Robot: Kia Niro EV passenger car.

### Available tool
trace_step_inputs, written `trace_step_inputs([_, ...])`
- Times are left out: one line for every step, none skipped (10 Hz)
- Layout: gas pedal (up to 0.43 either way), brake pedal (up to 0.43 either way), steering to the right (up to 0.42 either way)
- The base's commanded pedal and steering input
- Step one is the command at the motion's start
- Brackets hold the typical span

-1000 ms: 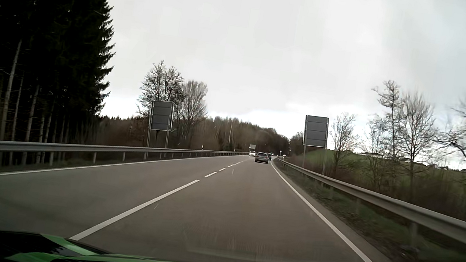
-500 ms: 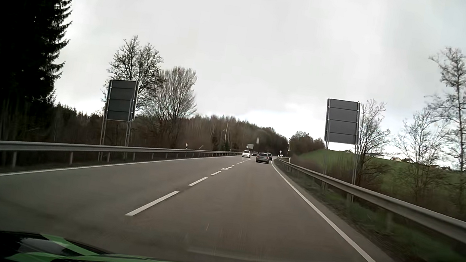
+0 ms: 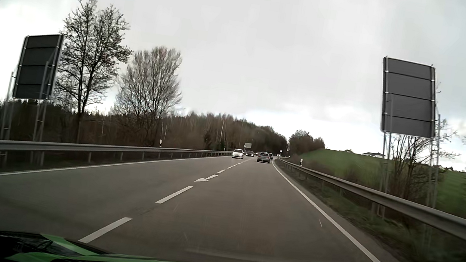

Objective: Follow the waypoints while adhering to traffic rules and regulations

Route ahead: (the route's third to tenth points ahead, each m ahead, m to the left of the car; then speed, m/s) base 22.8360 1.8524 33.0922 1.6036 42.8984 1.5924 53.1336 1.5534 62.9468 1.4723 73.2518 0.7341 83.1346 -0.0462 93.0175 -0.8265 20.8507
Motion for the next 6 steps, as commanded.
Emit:
trace_step_inputs([0.118,0.0,0.0])
trace_step_inputs([0.118,0.0,0.0])
trace_step_inputs([0.118,0.0,0.0])
trace_step_inputs([0.118,0.0,0.0])
trace_step_inputs([0.118,0.0,0.0])
trace_step_inputs([0.118,0.0,0.001])
